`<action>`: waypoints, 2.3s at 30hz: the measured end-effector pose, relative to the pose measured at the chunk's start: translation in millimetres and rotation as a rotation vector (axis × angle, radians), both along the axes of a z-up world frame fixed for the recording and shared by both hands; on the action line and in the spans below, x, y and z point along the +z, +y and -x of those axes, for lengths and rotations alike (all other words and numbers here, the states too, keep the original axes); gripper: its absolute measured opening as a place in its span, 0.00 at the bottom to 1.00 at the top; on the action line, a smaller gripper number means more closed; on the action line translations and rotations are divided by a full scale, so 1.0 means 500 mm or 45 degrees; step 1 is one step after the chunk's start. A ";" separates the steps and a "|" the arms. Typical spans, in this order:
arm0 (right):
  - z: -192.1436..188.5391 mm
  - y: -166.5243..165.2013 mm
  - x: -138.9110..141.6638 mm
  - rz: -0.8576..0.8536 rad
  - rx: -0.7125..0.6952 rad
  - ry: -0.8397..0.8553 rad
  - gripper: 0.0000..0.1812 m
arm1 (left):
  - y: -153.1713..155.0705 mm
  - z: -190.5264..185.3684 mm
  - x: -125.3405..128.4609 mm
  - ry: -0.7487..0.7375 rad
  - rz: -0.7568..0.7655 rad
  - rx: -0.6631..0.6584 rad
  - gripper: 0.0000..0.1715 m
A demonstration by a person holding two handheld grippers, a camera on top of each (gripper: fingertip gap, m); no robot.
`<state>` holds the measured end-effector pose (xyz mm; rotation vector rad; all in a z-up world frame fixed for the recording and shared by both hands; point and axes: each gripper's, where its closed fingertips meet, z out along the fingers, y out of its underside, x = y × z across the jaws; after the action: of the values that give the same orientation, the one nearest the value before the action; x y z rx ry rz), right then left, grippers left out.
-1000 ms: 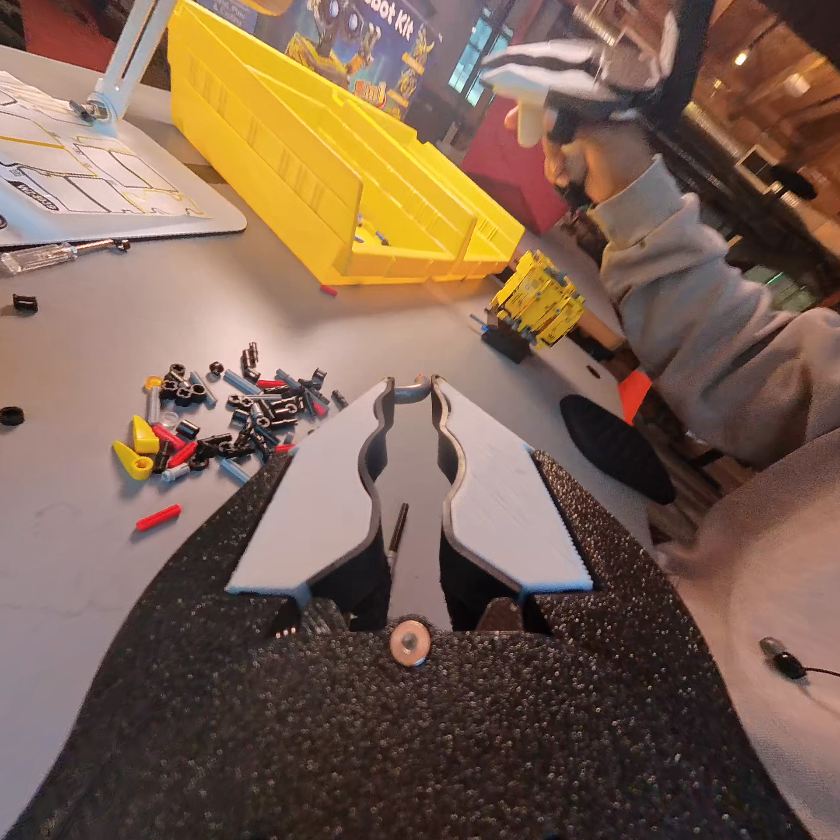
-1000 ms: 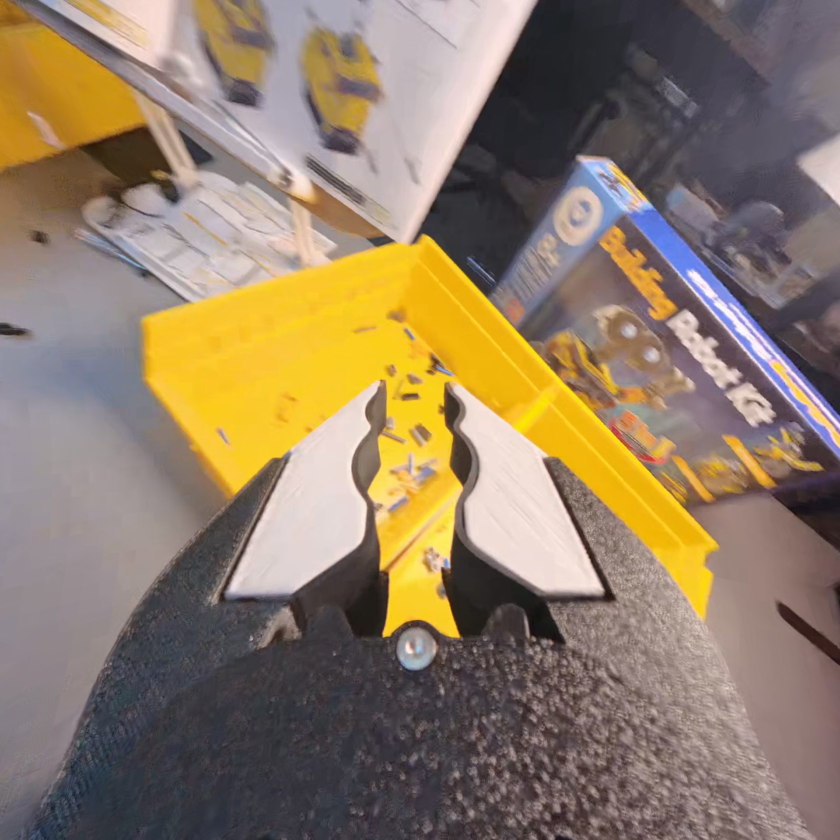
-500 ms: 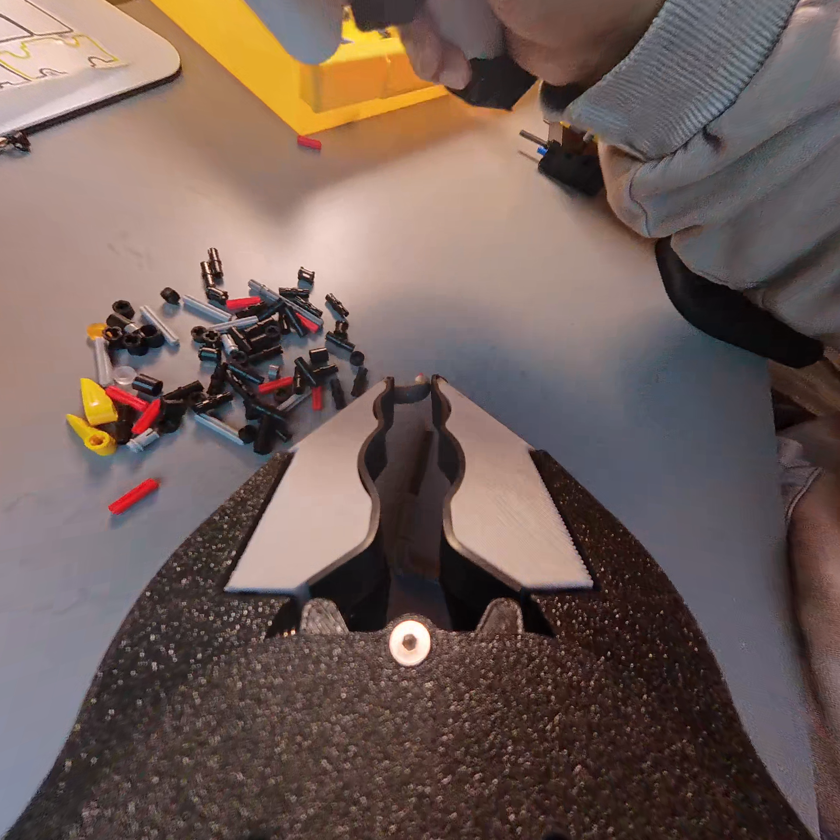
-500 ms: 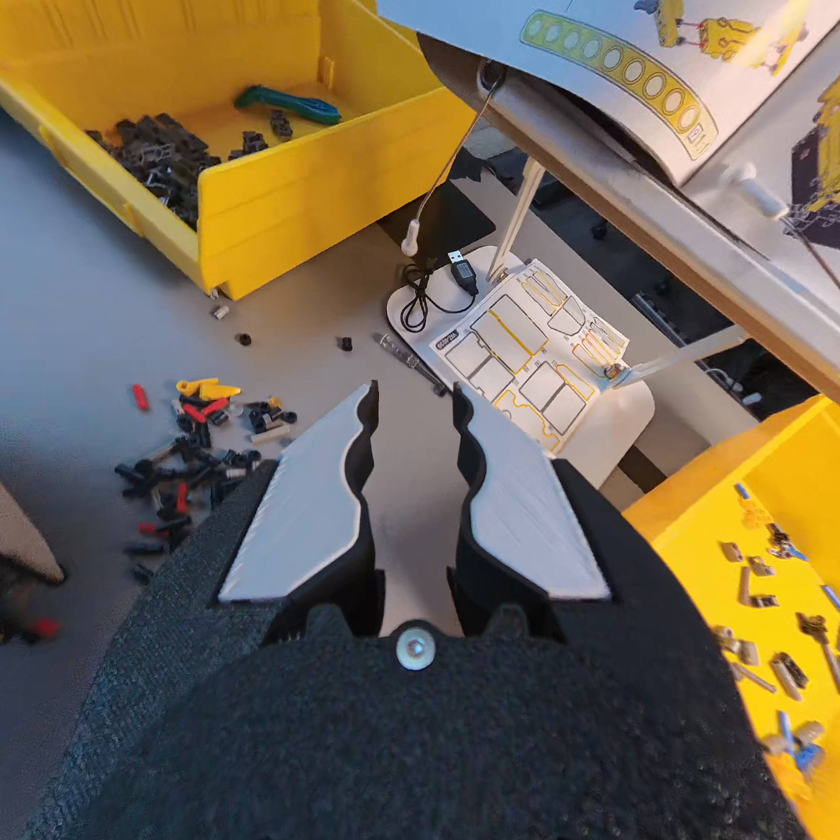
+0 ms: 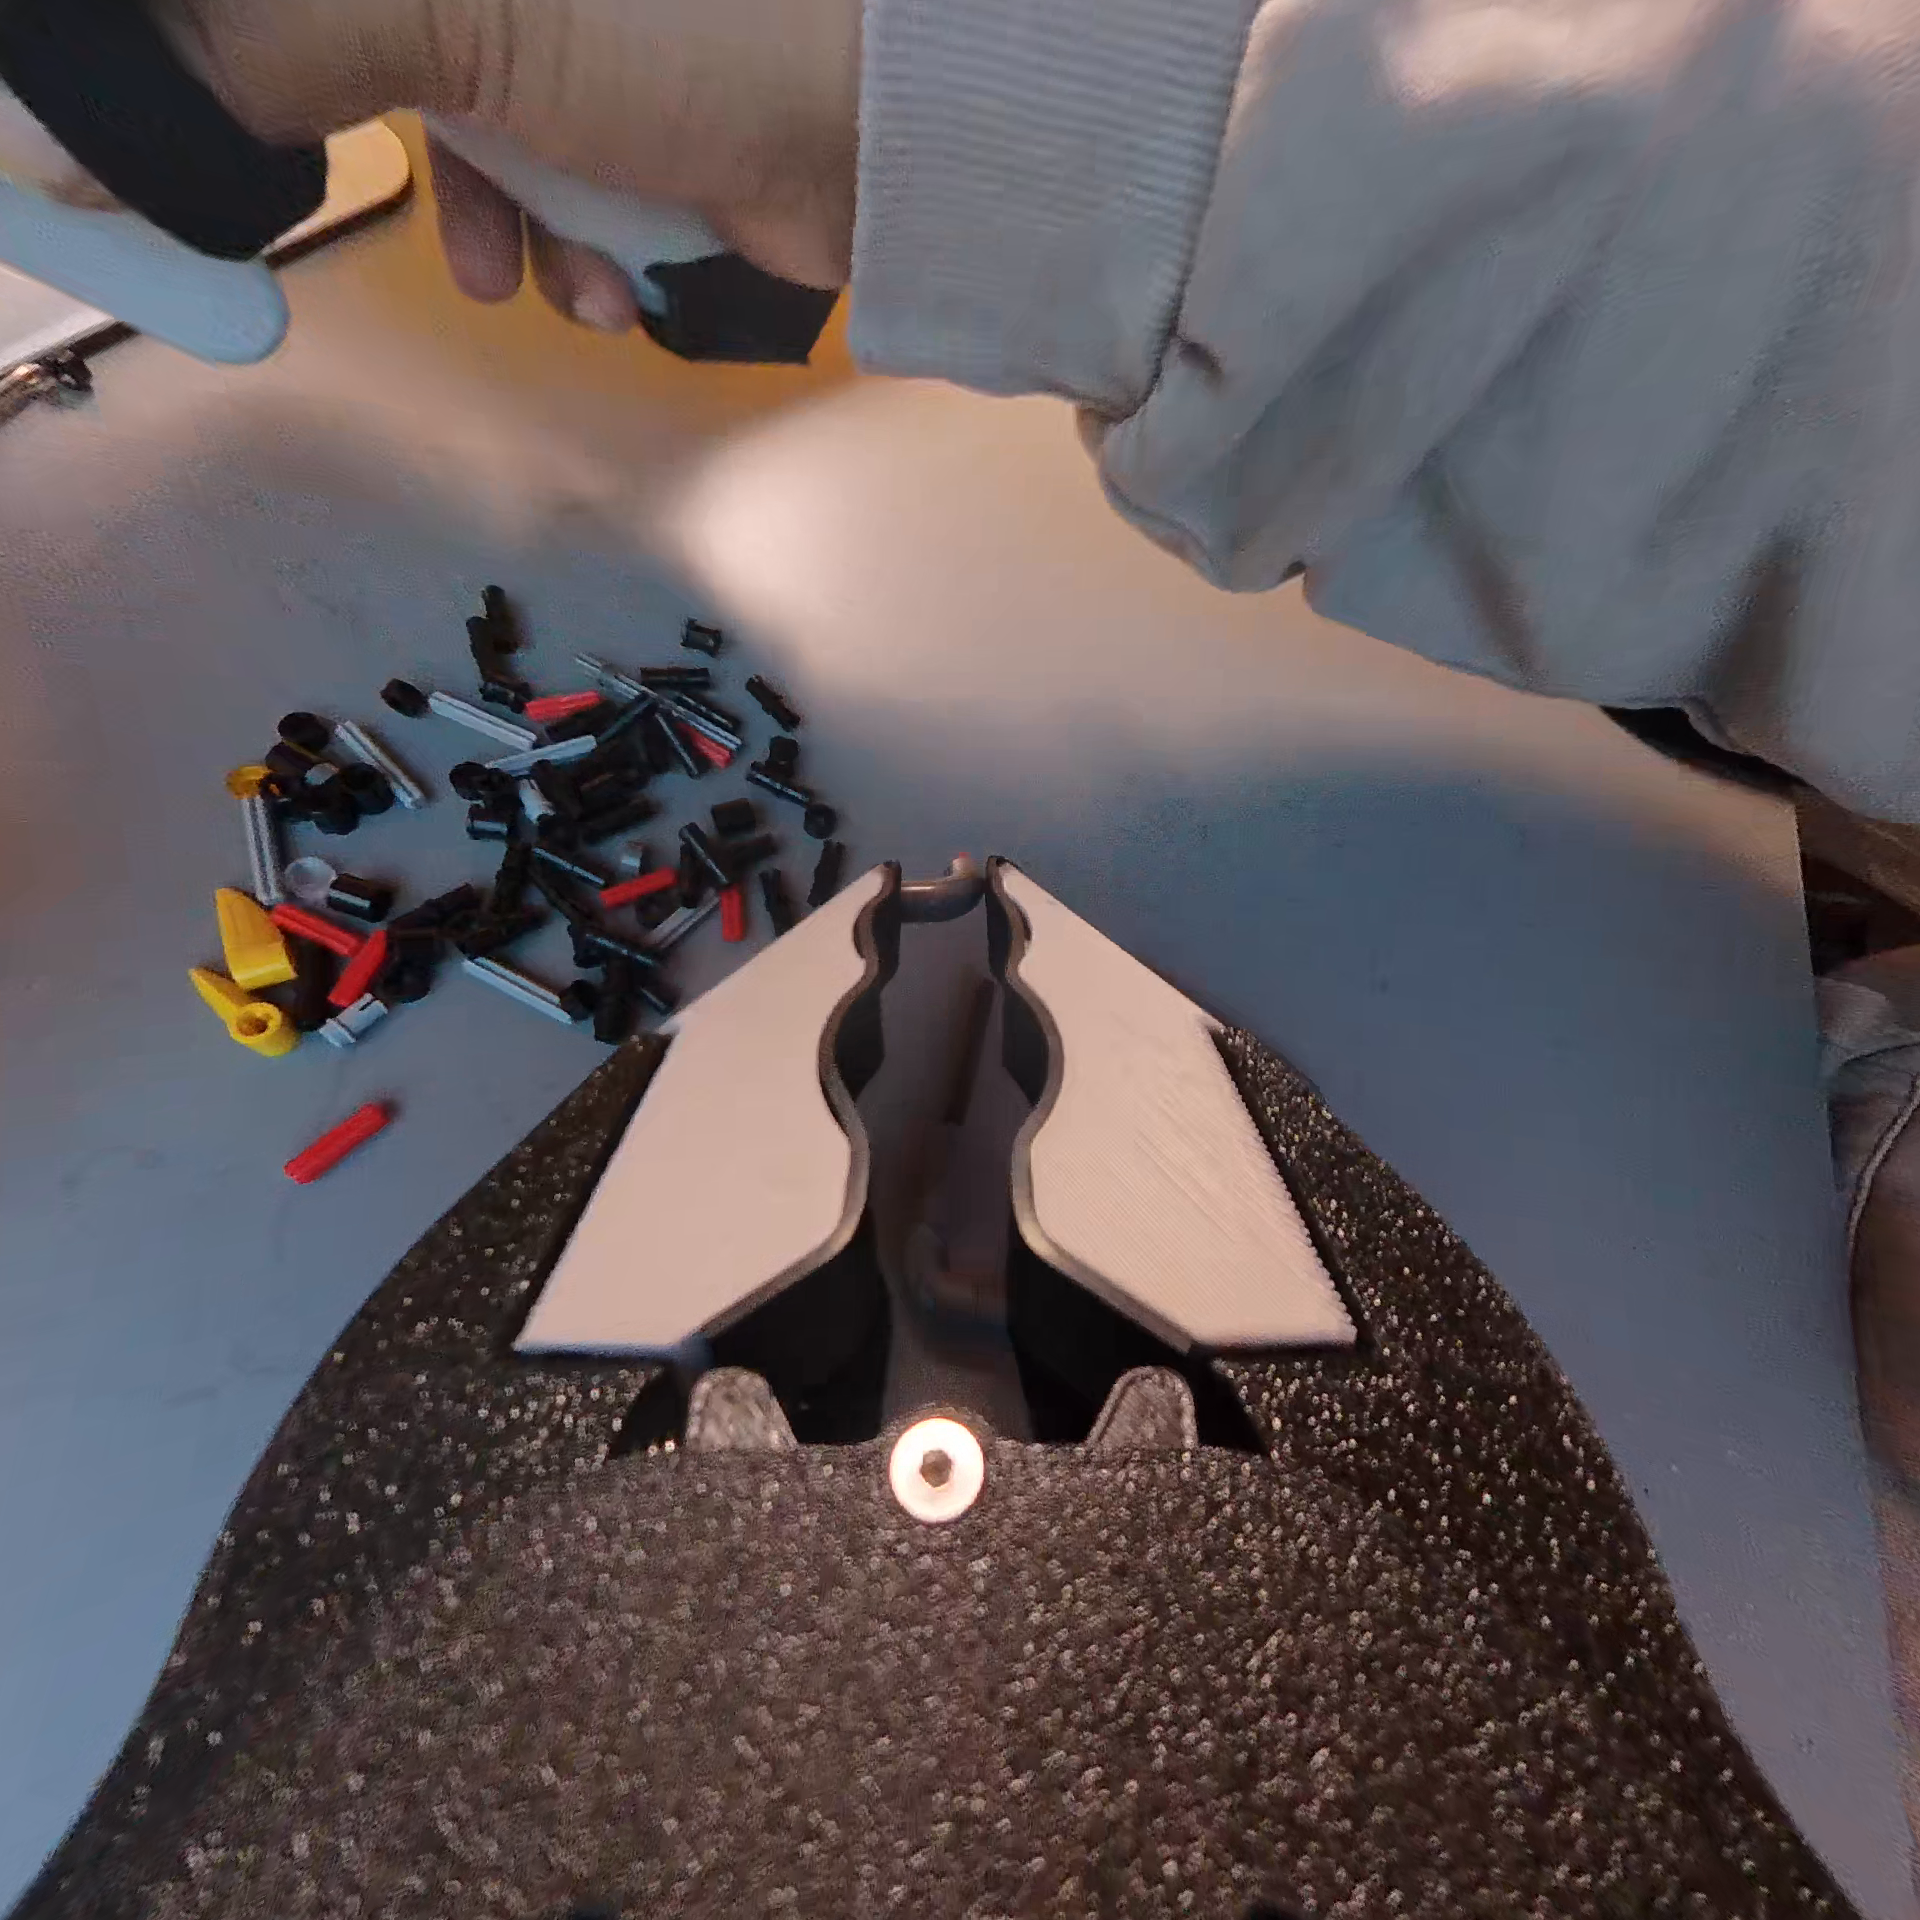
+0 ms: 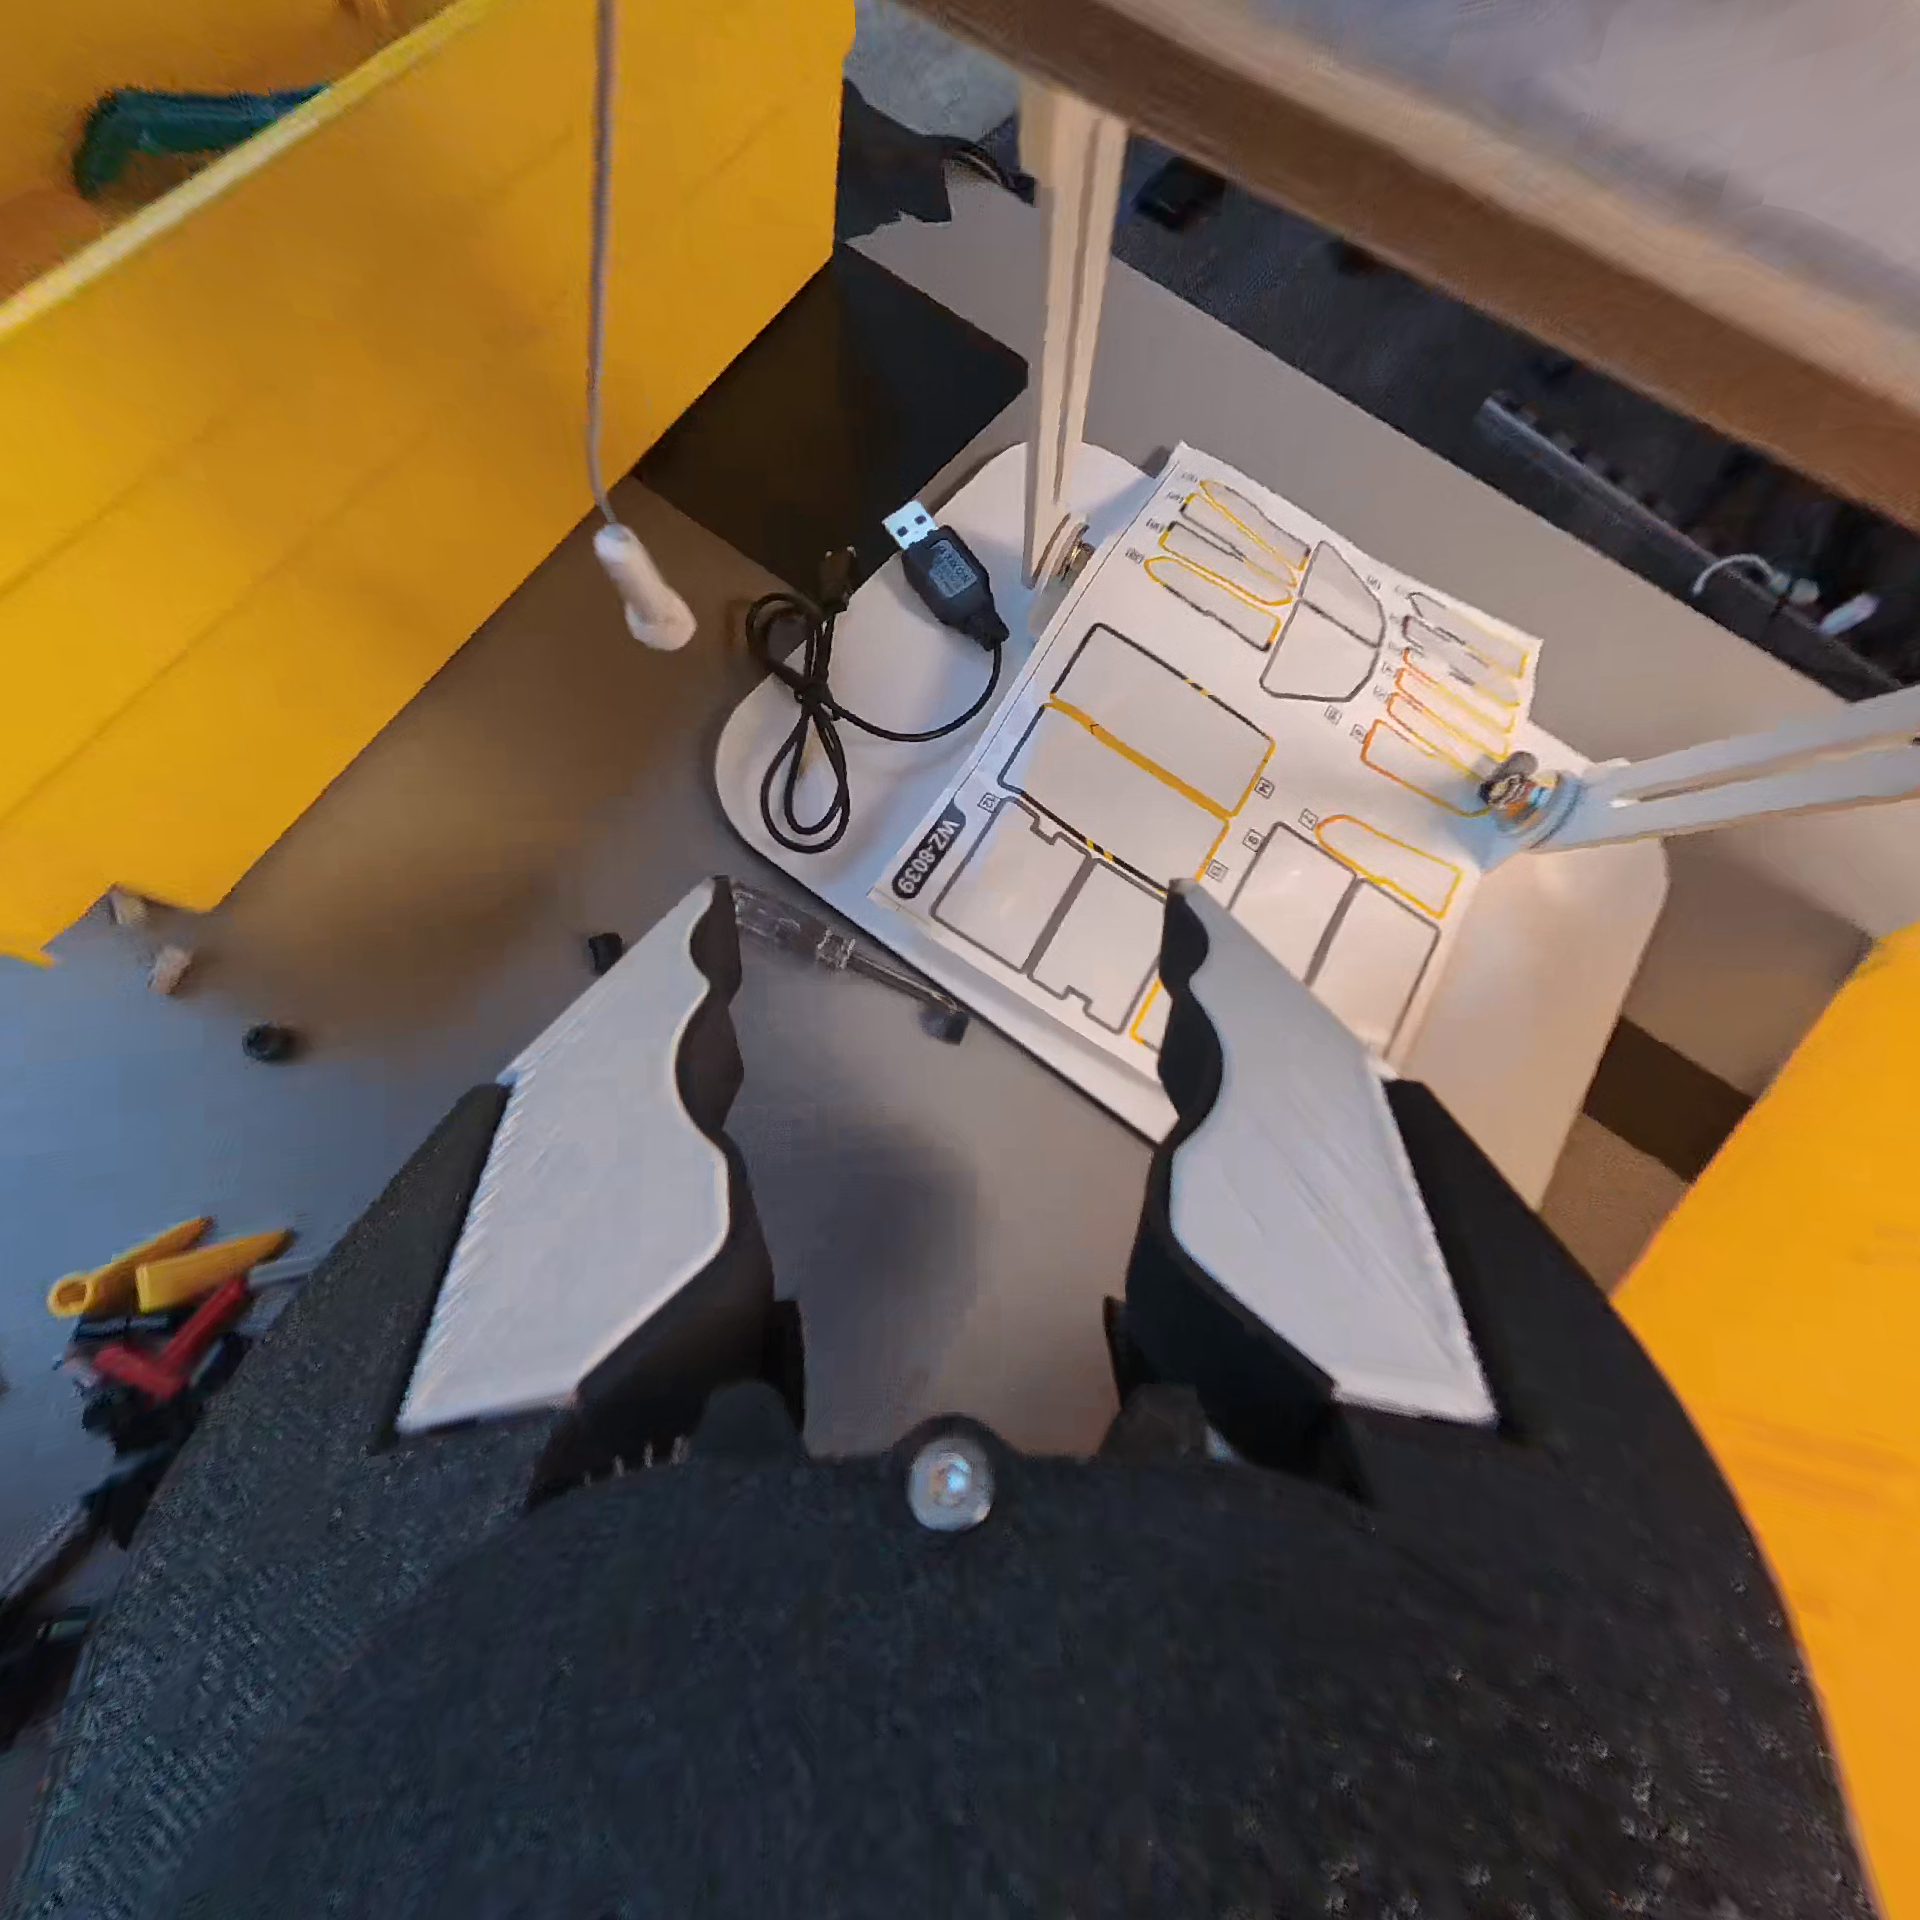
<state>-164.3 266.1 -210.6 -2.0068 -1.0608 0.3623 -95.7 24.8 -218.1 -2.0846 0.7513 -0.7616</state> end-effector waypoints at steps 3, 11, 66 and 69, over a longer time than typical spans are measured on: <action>-0.002 0.039 -0.025 0.074 -0.120 0.100 0.51 | -0.001 0.000 0.000 0.000 0.000 0.000 0.09; -0.035 0.051 -0.076 0.236 -0.224 0.049 0.53 | -0.003 -0.003 -0.002 0.009 0.005 -0.023 0.09; -0.240 0.047 0.019 -0.280 0.626 -1.376 0.16 | -0.011 -0.008 -0.009 0.073 -0.008 -0.059 0.09; -0.260 0.086 -0.005 -0.224 0.731 -1.592 0.16 | -0.011 -0.006 -0.013 0.081 -0.005 -0.055 0.09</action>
<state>-34.2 308.9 -213.2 -1.6296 -2.3140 -0.8120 -92.7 19.4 -224.5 -2.1040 0.8344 -0.7193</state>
